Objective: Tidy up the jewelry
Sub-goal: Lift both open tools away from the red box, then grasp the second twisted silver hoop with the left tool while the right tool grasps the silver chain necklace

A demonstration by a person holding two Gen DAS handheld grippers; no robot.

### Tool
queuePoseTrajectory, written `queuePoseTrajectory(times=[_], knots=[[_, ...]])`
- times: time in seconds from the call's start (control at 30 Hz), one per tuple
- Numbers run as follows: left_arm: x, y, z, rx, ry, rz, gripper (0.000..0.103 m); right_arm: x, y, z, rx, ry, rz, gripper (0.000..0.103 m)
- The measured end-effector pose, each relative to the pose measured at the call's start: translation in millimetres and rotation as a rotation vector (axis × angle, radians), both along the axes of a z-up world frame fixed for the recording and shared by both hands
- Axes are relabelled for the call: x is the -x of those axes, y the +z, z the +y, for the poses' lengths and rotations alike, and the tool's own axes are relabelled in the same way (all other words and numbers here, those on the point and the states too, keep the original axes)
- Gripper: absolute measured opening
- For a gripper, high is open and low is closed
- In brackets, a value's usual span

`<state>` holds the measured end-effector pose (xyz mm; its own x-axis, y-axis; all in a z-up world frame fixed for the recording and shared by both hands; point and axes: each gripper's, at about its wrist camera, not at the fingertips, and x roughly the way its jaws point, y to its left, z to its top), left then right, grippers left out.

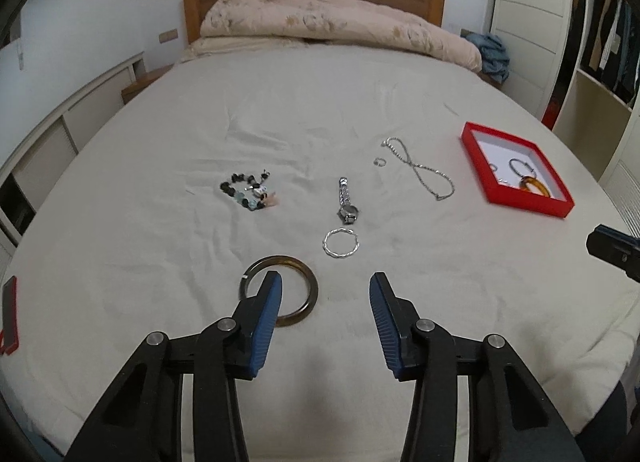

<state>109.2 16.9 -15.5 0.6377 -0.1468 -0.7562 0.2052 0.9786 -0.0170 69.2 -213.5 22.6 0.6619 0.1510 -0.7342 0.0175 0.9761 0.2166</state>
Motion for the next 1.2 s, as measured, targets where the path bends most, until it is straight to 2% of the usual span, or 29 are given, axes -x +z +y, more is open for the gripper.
queuePoseTrajectory(times=[0.33, 0.87, 1.2], knots=[[-43.4, -27.7, 1.7, 0.021, 0.009, 0.031, 0.044, -40.7, -37.8, -8.1, -0.015, 0.003, 0.045, 0.046], [-83.5, -54.2, 5.3, 0.039, -0.041, 0.066, 0.038, -88.2, -63.5, 4.4, -0.034, 0.044, 0.049, 0.046], [-95.9, -69.9, -0.3, 0.031, -0.07, 0.089, 0.037, -109.8, -76.2, 6.8, -0.038, 0.051, 0.051, 0.046]])
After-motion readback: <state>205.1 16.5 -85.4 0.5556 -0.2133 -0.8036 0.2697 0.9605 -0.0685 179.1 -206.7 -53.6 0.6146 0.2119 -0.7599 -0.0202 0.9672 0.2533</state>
